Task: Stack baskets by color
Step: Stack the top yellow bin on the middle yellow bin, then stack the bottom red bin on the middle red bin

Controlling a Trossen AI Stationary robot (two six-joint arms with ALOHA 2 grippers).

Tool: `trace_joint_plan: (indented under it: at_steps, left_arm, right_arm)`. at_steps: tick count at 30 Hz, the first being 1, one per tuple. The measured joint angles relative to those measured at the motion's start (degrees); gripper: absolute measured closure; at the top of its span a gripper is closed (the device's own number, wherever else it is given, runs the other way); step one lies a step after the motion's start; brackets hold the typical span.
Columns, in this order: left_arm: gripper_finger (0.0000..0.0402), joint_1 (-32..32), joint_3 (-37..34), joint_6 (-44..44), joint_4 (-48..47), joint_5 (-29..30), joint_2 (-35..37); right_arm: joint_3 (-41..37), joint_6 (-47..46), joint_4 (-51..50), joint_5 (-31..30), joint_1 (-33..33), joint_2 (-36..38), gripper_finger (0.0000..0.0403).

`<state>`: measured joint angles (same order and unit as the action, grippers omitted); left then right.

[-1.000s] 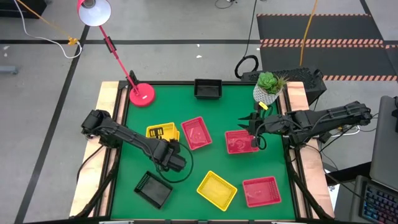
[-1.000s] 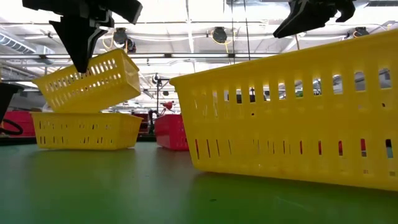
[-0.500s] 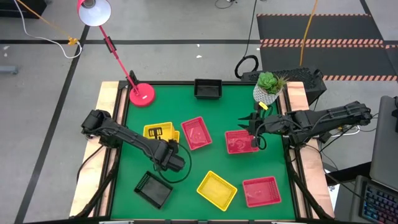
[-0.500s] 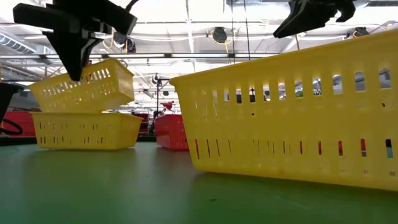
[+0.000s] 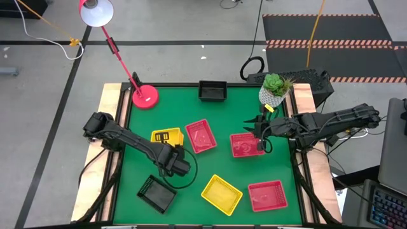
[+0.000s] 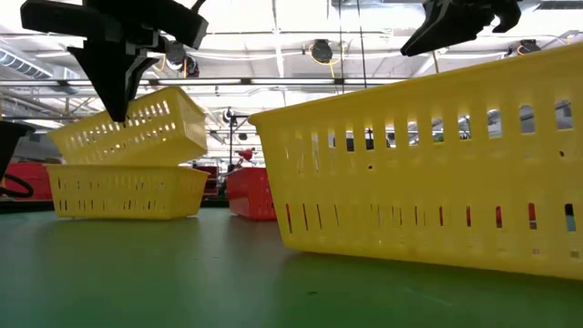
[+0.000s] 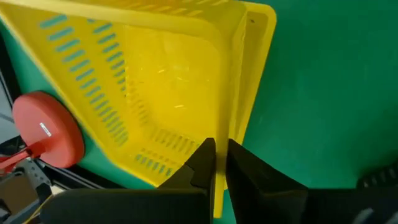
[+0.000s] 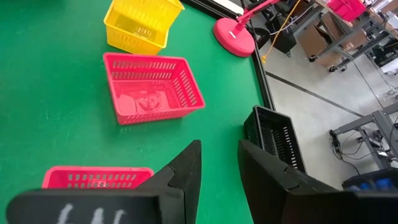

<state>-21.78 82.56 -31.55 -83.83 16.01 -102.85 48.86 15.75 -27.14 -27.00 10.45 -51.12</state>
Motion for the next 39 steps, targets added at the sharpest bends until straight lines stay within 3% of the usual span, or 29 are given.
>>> trace_joint_plan:
  at_steps: [10,32,39]
  left_arm:
    - [0.037,0.0,0.0,1.9,-0.5,-1.2,0.0]
    - [0.0297,0.6,0.0,1.0,-0.4,-1.2,0.0]
    - [0.0302,1.2,0.0,4.6,0.2,-1.2,0.0]
  right_arm:
    - [0.0,0.0,-0.9,0.0,0.0,0.0,0.0303]
    - [0.0,0.0,-0.9,0.0,0.0,0.0,0.0303]
    - [0.0,-0.4,-0.9,0.0,0.0,0.0,0.0303]
